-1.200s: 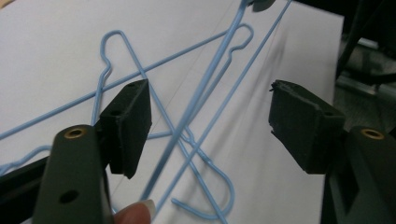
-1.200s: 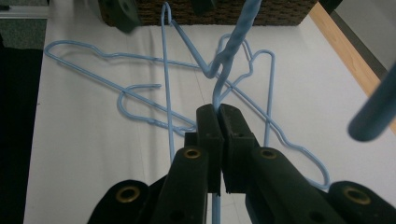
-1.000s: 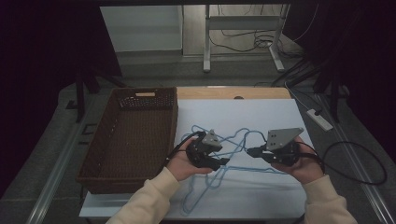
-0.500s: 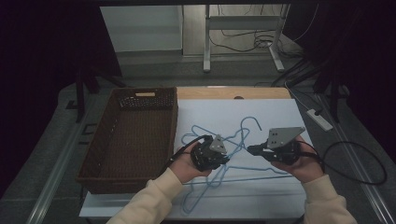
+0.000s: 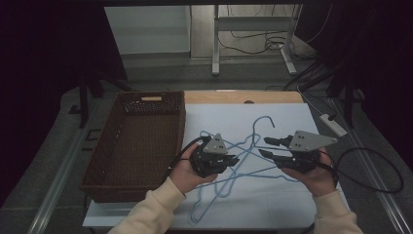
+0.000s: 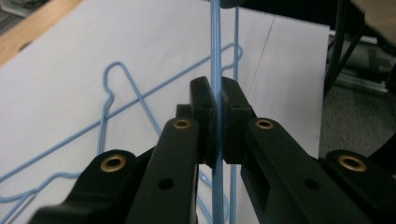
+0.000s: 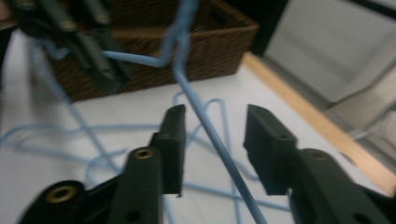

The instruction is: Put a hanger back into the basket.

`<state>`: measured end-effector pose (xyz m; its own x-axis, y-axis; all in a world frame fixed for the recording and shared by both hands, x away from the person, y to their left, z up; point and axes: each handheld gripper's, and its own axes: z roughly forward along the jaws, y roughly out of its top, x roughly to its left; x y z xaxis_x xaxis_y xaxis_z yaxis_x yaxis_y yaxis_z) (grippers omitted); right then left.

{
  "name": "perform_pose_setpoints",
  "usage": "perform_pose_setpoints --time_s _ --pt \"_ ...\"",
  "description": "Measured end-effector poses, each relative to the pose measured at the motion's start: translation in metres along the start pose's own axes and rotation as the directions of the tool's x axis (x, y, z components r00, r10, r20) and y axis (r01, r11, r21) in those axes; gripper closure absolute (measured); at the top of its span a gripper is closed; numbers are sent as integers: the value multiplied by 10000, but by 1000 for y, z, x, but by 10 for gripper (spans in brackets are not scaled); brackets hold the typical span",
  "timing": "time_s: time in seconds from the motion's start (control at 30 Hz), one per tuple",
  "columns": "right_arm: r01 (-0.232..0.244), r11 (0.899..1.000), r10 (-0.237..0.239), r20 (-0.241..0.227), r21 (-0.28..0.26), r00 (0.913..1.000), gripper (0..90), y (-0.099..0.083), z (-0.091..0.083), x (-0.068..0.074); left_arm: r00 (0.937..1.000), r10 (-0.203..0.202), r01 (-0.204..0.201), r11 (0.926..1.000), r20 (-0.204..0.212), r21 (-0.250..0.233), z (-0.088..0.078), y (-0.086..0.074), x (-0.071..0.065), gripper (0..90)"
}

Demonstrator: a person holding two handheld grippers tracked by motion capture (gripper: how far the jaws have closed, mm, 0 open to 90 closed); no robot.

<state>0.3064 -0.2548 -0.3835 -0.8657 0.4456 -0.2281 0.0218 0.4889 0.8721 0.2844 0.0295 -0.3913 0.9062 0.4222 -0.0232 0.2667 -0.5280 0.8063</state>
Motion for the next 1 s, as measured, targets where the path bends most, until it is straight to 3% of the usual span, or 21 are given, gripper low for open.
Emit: perform_pose_setpoints --time_s 0.03,0.07,0.13,0.27,0.43,0.7,1.0 --pt "-442 9983 453 270 -379 9986 477 -1 -4 0 10000 -26 26 10000 -19 -57 -1 0 0 862" --pt "-442 9983 453 270 -379 9986 477 -1 -4 0 10000 -23 22 10000 -81 -91 -4 1 0 862" --pt "-925 9942 951 483 -540 9943 413 -4 -7 1 9997 -46 43 9999 -219 -137 -8 1 1 862" --pt "-1414 9878 1464 794 -655 9860 314 -13 -10 3 9983 -246 240 9996 -527 -121 -13 -1 5 862" --pt "-1886 9789 1969 1168 -785 9734 271 -25 -11 3 9965 -426 428 9991 -726 17 -18 -4 10 862" --pt "-1969 9766 2085 1579 -863 9652 268 -32 -23 -1 9933 -664 659 9978 -947 -77 -26 -11 16 862" --pt "-2258 9726 2320 1737 -547 9571 258 -54 -21 5 9837 -1006 898 9929 -1488 -775 -52 -9 24 862"
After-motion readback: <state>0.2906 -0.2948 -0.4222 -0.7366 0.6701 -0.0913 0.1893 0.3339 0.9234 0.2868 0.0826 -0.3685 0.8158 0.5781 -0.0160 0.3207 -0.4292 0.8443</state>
